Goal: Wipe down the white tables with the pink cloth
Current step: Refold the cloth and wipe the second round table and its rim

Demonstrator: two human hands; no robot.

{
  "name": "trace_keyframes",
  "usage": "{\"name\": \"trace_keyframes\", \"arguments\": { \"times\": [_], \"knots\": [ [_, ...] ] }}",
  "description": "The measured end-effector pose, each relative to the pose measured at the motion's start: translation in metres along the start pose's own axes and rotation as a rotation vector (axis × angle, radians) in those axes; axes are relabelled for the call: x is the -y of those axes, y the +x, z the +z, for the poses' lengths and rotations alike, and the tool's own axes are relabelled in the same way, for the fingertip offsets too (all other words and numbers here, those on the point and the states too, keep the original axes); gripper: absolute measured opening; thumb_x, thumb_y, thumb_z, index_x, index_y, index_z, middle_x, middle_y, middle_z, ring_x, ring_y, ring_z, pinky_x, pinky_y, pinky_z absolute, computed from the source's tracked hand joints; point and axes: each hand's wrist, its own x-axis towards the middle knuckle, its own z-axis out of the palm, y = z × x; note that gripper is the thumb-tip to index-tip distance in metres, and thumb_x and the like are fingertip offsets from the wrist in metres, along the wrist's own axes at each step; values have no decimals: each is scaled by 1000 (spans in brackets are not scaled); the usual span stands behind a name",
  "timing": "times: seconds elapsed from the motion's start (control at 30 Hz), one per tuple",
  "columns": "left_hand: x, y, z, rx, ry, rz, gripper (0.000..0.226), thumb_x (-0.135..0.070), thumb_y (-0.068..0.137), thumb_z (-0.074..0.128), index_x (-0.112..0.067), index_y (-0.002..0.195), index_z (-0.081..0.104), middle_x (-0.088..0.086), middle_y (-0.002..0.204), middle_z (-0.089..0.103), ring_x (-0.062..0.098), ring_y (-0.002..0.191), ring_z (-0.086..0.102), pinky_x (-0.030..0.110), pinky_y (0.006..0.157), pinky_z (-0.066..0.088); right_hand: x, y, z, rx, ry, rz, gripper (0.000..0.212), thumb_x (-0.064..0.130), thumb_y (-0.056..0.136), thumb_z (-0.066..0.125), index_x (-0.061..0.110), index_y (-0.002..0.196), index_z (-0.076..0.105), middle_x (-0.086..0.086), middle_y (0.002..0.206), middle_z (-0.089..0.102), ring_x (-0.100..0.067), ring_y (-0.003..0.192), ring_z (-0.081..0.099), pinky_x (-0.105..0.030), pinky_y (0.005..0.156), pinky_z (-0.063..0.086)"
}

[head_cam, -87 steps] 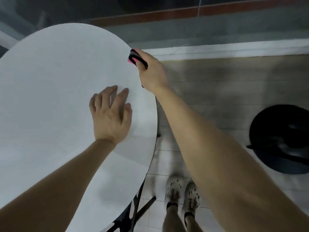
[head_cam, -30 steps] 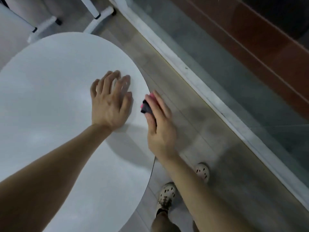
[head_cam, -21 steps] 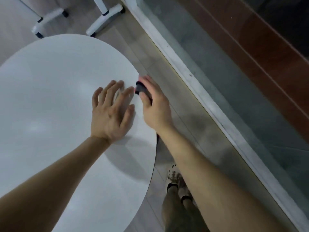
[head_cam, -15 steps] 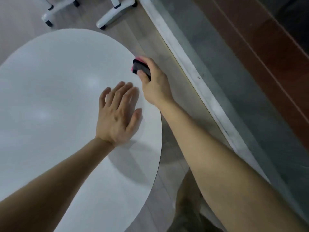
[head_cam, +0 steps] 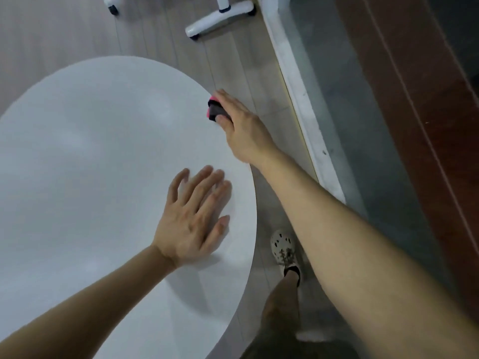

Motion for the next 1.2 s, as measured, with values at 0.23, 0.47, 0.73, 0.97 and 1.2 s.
{"name": "trace_keyframes", "arguments": {
  "times": [0.23, 0.47, 0.73, 0.97, 1.2],
  "knots": [
    [32, 30, -28, 43, -95, 27, 42, -34, 108, 58, -14, 146, 64, 2, 153, 61, 26, 145, 56, 53, 117, 40, -3, -109, 1, 27, -34, 85, 62, 30, 115, 44, 27, 173, 21, 17, 180, 14, 4, 161, 19, -3, 121, 18],
    [122, 91, -38, -199, 58, -595, 38, -30, 109, 52, -11, 140, 65, 12, 145, 62, 37, 136, 55, 51, 113, 43, 4, 29, 0, 166, -152, -6, 53, 24, 118, 41, 28, 169, 28, 7, 182, 10, -25, 153, 44, -36, 109, 45],
    [145, 129, -10, -110, 173, -803, 51, -39, 112, 40, -27, 161, 44, 9, 167, 42, 34, 161, 31, 60, 130, 20, 6, 47, 5, 202, -233, -145, 59, 19, 115, 47, 28, 171, 30, 17, 180, 12, -30, 144, 52, -42, 112, 51],
    [143, 126, -7, -160, 225, -799, 52, -38, 113, 42, -22, 163, 50, 15, 170, 44, 35, 163, 33, 64, 129, 23, 18, 128, 22, 366, -211, -167, 60, 16, 115, 47, 23, 171, 30, 11, 181, 16, -26, 152, 43, -33, 124, 38],
    [149, 123, -4, -164, 206, -786, 55, -39, 111, 42, -22, 162, 53, 13, 169, 45, 32, 164, 33, 66, 127, 26, 37, 207, 55, 509, -76, -214, 55, 13, 113, 48, 19, 167, 40, 6, 175, 34, -15, 156, 40, -25, 126, 32]
  ]
}}
